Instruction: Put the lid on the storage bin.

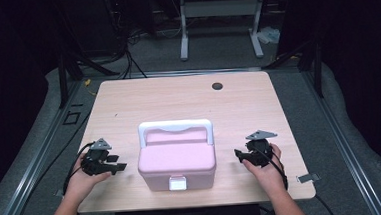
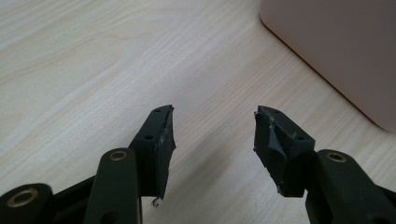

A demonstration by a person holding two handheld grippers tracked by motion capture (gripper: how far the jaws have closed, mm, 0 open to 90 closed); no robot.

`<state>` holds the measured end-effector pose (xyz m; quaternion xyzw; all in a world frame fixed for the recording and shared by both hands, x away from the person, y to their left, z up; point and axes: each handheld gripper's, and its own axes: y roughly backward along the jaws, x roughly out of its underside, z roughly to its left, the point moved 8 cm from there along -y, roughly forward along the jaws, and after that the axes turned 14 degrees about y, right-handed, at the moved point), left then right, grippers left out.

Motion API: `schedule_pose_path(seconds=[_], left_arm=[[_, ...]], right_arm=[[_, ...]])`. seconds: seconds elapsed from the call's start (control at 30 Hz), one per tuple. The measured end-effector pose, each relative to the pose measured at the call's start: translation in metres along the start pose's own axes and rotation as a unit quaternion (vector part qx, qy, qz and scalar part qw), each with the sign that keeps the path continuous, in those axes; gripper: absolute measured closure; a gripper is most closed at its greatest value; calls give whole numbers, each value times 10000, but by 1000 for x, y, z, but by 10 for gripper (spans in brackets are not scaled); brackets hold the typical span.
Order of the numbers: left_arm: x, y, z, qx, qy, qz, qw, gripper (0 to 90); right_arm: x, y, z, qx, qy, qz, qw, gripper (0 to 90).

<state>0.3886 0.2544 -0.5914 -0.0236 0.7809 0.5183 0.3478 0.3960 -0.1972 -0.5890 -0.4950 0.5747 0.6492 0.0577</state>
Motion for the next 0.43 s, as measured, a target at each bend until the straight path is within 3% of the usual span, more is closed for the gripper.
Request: schedule_pose_path(seconds=[0.17, 0.43], left_arm=[[4, -3, -1, 57, -21, 109, 9999, 485], [5, -6, -3, 79, -70, 195, 9998, 480]], right_arm=[[0, -5, 6, -56, 118, 71, 9999, 429], [1, -5, 6, -112, 100, 119, 9998, 429]])
